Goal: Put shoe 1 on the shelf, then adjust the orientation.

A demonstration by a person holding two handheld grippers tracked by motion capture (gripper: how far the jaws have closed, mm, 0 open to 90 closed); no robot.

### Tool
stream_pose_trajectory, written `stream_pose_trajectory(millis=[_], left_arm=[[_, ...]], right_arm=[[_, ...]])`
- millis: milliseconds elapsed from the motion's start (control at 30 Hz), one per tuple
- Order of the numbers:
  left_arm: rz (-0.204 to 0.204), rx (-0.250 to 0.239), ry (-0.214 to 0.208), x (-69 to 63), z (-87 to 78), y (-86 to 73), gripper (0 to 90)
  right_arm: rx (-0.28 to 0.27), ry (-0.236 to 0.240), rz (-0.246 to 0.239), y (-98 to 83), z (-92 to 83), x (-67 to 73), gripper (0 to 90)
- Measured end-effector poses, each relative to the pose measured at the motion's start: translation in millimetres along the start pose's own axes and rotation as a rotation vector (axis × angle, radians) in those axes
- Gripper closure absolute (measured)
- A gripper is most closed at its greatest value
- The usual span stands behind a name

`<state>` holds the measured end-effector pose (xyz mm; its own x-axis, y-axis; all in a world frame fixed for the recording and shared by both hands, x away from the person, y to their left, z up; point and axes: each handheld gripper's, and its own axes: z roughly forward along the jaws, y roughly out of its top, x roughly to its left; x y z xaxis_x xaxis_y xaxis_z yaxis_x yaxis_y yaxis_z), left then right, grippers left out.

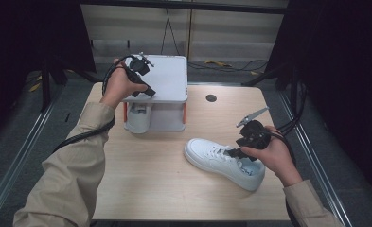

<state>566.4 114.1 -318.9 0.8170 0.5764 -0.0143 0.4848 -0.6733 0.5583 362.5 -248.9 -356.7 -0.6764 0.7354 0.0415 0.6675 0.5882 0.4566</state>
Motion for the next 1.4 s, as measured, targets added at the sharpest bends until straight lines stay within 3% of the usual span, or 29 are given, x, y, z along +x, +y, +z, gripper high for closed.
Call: stream_pose_trajectory(millis=[233,267,400,567,733,800,900,1033,1200,1233,1267,1400], left_arm=[[-0.051,-0.018,0.003,-3.1,2.4,-0.4,76.2],[-0.060,-0.018,-0.003,-4.1,2.3,-0.7,82.6],[-0.040,-0.010,0.004,-9.1,2.8,-0.4,89.6],[-0.057,-0.023,0.026,-13.3,2.5,-2.3,90.0],[-0.077,-0.031,0.027,-14.0,1.3,-5.4,90.0],[-0.061,-0.027,0.037,-15.7,1.6,-4.9,90.0],[-0.054,-0.028,0.040,-16.2,1.7,-4.9,90.0],[-0.060,-0.040,0.032,-15.3,1.7,-6.7,90.0],[-0.063,-0.059,0.025,-14.6,1.8,-9.4,90.0],[-0.062,-0.059,0.029,-14.7,1.7,-9.4,90.0],[-0.060,-0.058,0.029,-14.9,1.7,-9.3,90.0],[-0.046,-0.051,0.042,-16.7,1.6,-8.2,90.0]], right_arm=[[0.043,0.009,0.011,-18.8,3.5,4.1,41.4],[0.057,0.012,0.004,-21.9,5.4,7.2,40.4],[0.089,0.015,-0.012,-27.6,7.5,13.0,40.3],[0.130,0.017,-0.017,-40.4,11.8,18.6,40.2],[0.189,0.025,-0.022,-50.0,27.9,20.2,40.9],[0.219,0.021,-0.056,-49.1,38.5,24.1,44.2],[0.242,-0.011,-0.079,-46.2,40.1,25.5,48.8],[0.298,-0.020,-0.099,-40.0,43.6,25.3,54.1],[0.335,-0.018,-0.127,-38.4,45.2,24.2,64.5],[0.342,-0.016,-0.132,-37.9,45.6,24.2,69.5],[0.345,0.016,-0.126,-37.4,46.1,24.4,76.1],[0.375,0.015,-0.143,-35.0,47.9,25.5,80.1]])
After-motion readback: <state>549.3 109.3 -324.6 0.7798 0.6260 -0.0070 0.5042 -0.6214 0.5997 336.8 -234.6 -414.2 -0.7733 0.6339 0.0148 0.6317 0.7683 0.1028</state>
